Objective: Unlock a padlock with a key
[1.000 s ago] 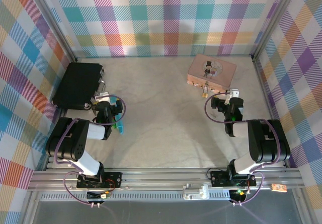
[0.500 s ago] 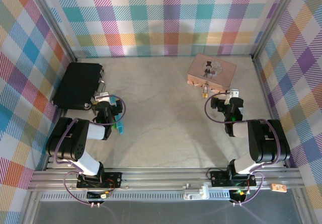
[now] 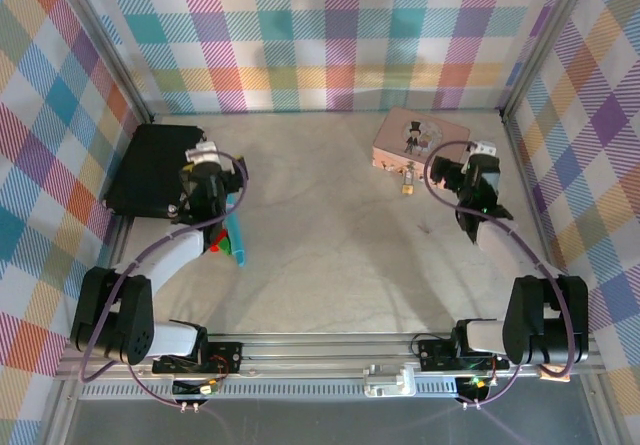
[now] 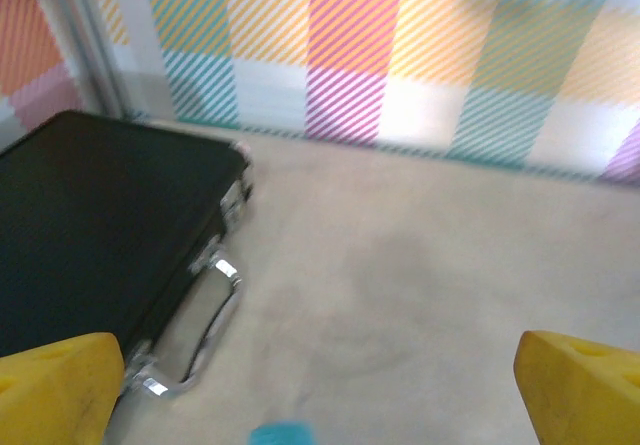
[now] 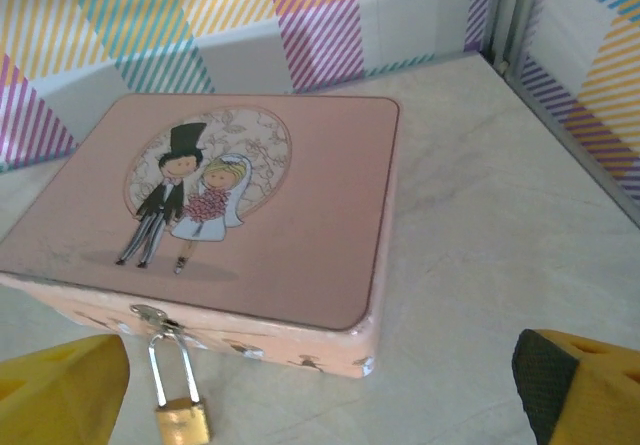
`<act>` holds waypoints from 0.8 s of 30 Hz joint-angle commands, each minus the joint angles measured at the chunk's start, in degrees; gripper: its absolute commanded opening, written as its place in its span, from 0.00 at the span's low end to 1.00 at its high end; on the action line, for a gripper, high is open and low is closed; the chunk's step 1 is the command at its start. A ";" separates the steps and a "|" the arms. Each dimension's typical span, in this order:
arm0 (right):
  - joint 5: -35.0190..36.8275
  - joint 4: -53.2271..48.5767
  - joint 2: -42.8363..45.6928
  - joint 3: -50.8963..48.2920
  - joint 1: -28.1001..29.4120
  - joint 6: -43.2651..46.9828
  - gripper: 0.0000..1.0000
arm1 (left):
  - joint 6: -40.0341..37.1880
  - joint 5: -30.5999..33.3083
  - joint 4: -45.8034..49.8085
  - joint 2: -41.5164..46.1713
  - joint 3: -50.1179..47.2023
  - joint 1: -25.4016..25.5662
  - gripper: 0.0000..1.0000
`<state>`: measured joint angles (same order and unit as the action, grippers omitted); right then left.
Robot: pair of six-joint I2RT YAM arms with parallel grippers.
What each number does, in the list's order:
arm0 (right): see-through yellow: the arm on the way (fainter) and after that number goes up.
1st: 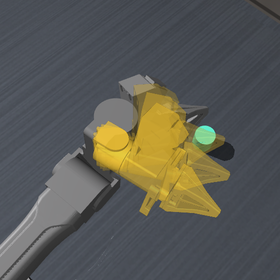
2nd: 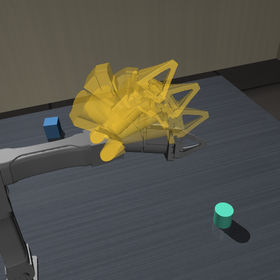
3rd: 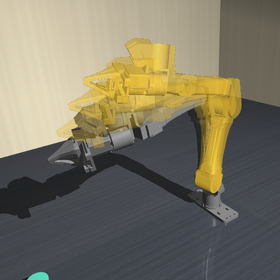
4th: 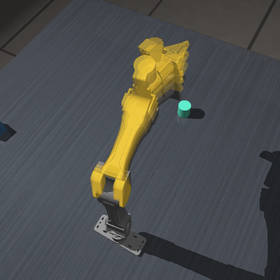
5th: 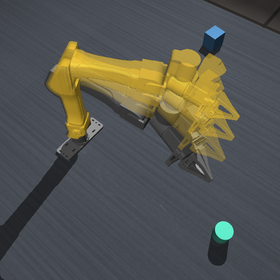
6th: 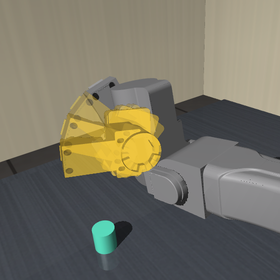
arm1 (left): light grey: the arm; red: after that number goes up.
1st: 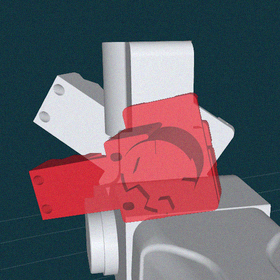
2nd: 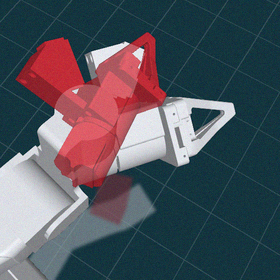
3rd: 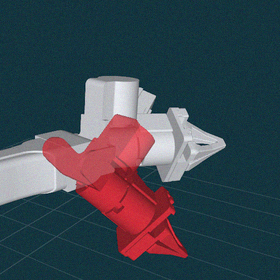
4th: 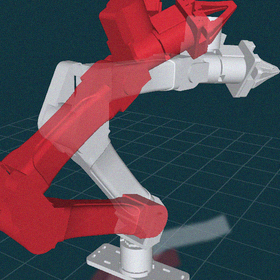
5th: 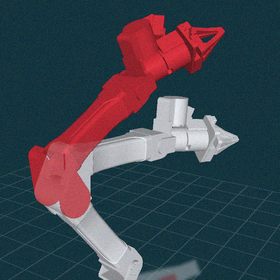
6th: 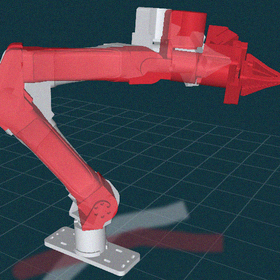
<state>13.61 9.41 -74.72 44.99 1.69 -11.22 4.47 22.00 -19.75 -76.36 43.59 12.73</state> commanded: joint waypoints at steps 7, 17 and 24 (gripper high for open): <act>-10.76 -25.79 -16.24 24.09 -5.76 -8.63 0.99 | 16.89 -15.53 13.52 -1.75 5.84 3.13 1.00; -16.40 -34.72 -34.34 41.31 -8.80 -4.28 0.97 | 24.96 -23.23 12.47 -7.63 4.76 8.34 1.00; -19.95 -36.96 -40.27 47.61 -8.73 -1.78 0.90 | 27.07 -22.94 6.21 -9.85 3.25 10.00 1.00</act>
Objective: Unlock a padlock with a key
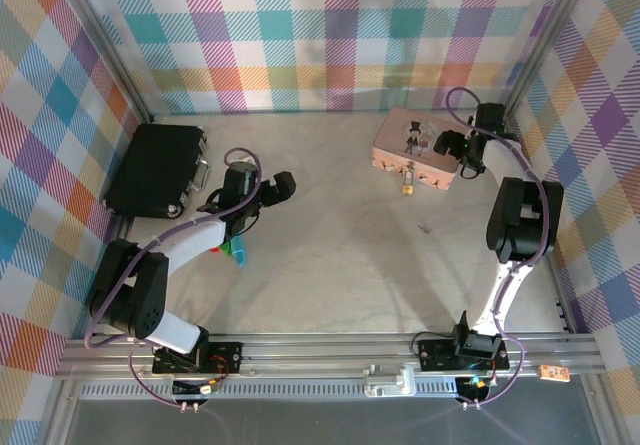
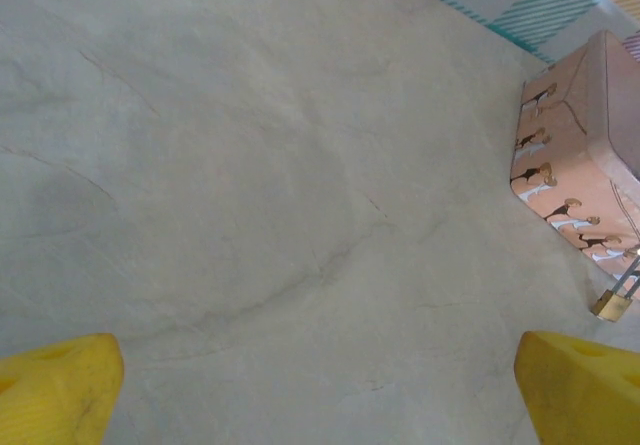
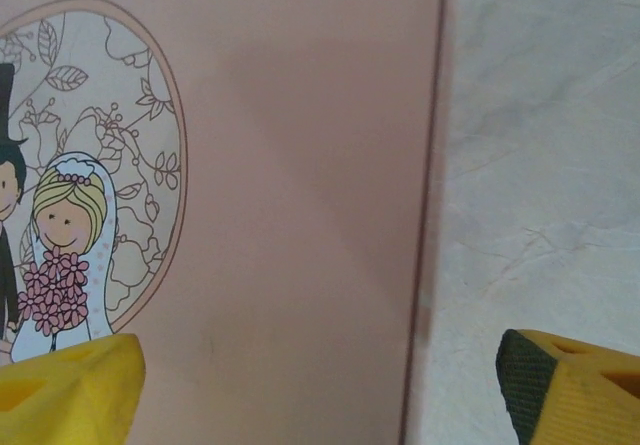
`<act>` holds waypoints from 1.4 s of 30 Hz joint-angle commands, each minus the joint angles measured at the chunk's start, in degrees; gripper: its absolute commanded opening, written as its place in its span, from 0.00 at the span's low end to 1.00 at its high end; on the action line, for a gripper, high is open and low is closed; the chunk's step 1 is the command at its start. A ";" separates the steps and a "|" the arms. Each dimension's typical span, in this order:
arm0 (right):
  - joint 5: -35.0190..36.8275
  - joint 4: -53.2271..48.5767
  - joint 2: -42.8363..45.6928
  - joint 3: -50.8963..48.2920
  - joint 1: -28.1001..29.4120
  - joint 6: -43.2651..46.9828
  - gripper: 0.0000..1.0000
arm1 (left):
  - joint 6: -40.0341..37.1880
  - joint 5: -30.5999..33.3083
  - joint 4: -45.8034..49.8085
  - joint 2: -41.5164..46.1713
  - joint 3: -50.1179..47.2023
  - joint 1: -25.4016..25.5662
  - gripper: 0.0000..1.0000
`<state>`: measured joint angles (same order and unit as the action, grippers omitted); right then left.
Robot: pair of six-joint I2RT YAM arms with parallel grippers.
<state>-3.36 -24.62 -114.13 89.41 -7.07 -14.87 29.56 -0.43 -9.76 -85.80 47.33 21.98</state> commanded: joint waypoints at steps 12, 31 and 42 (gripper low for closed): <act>-6.72 -3.01 -3.48 2.45 0.02 1.51 0.72 | -3.45 4.71 -1.50 0.28 2.30 3.04 1.00; -3.48 -8.19 -3.22 -0.26 16.62 6.50 0.59 | 2.15 3.59 -5.07 3.59 -2.54 3.25 1.00; -2.12 -9.57 -6.98 6.42 25.88 4.59 0.61 | 5.54 2.67 -6.26 6.37 -6.76 3.34 1.00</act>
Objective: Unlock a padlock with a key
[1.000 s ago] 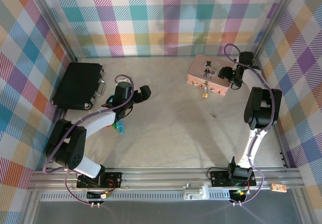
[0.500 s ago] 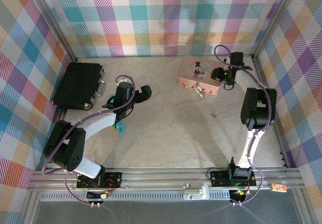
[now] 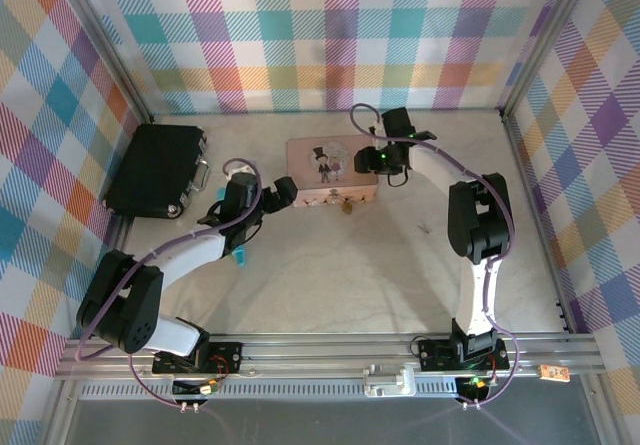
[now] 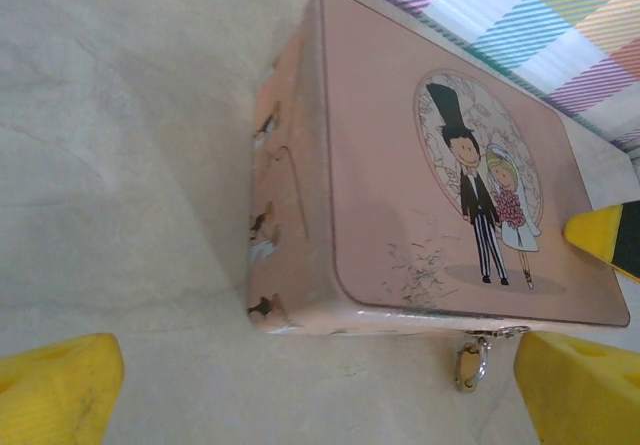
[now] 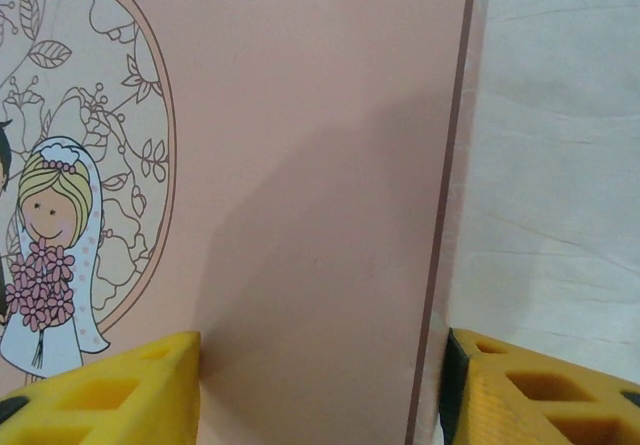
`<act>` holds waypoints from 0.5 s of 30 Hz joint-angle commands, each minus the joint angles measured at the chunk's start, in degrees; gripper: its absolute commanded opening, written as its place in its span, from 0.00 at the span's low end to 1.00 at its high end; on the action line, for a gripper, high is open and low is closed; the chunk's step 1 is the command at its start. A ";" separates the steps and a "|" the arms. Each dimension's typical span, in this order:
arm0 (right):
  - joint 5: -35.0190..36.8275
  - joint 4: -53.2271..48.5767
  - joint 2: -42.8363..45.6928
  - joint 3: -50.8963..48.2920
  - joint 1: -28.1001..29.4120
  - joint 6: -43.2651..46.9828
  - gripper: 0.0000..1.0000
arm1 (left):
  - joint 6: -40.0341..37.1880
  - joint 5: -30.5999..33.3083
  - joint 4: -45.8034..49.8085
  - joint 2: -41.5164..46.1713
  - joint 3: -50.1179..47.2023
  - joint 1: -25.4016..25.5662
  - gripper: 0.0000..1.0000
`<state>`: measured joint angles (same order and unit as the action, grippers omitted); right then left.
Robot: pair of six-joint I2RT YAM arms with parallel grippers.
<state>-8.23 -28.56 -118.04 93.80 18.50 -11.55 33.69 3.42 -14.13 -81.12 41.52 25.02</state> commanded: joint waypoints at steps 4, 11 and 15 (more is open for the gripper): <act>5.85 -6.90 0.77 4.27 0.38 2.73 0.71 | 1.78 -1.33 -0.87 2.45 -1.26 0.30 1.00; 3.48 -6.42 16.35 -9.29 2.87 4.86 0.90 | 2.66 7.41 7.64 4.71 0.78 0.21 1.00; -3.25 -3.26 20.77 -18.78 6.86 3.35 0.93 | 2.77 10.07 9.50 5.67 1.74 -0.03 1.00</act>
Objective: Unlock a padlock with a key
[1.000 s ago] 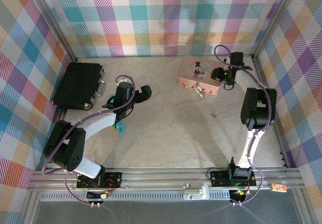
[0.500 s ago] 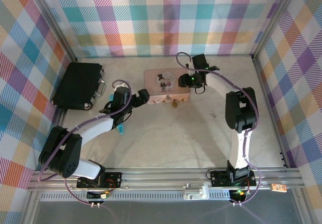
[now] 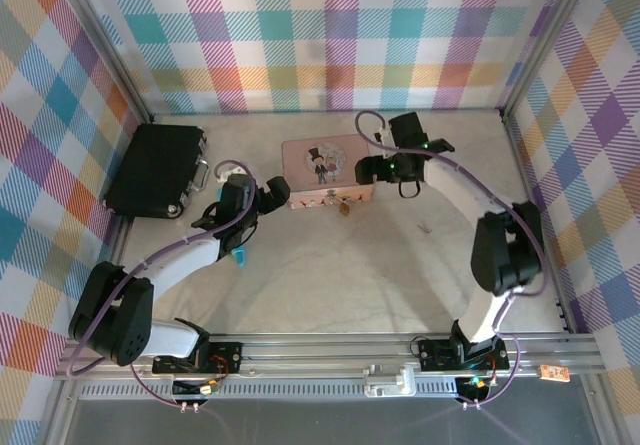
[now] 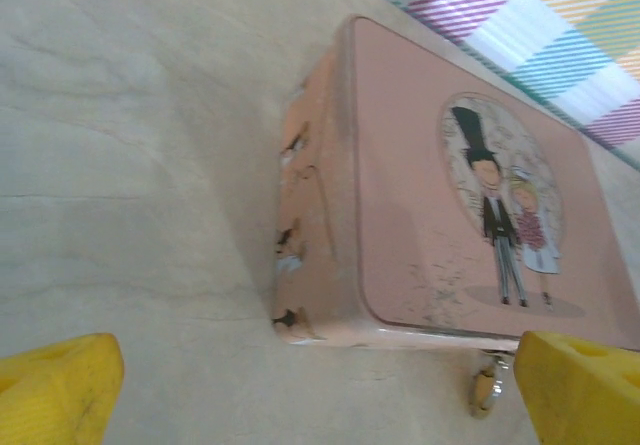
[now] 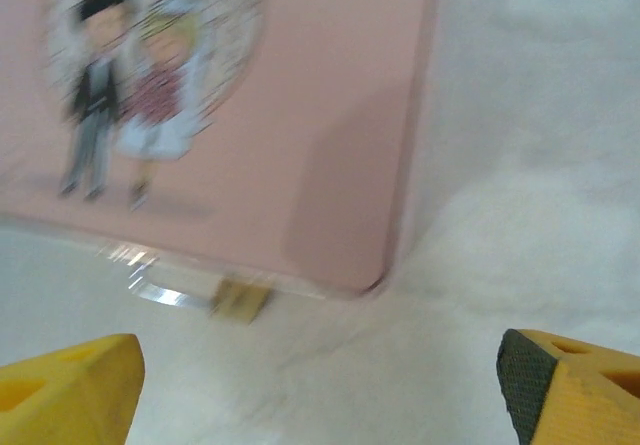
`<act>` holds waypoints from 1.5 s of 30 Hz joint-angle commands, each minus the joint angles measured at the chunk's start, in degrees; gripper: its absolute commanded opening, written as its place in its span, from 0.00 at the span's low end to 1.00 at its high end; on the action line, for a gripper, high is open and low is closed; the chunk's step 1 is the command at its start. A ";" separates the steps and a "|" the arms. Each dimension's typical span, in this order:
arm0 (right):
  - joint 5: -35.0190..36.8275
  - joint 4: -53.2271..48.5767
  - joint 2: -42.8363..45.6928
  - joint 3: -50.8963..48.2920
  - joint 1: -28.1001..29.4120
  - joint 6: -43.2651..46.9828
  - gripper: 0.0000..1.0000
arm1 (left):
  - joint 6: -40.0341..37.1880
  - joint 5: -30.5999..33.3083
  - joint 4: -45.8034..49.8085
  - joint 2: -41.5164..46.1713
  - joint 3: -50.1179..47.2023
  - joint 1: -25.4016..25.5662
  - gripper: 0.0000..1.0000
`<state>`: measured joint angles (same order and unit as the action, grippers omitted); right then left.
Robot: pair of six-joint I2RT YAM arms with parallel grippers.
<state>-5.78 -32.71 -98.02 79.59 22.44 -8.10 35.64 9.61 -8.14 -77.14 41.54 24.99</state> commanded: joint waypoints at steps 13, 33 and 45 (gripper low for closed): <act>-8.29 13.77 -10.28 -2.98 9.30 4.92 0.98 | 1.94 3.36 5.65 6.64 -0.44 -0.23 1.00; -9.75 18.76 -13.02 -3.91 9.51 -0.09 0.98 | 1.63 5.34 7.13 9.80 -0.71 -0.21 1.00; 11.31 3.86 -4.48 -3.12 7.51 -4.37 0.93 | -3.40 -5.50 2.35 6.68 1.54 1.48 1.00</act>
<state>-3.66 -20.82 -105.14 75.85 31.64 -9.78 35.29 8.64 -3.20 -69.19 41.41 25.36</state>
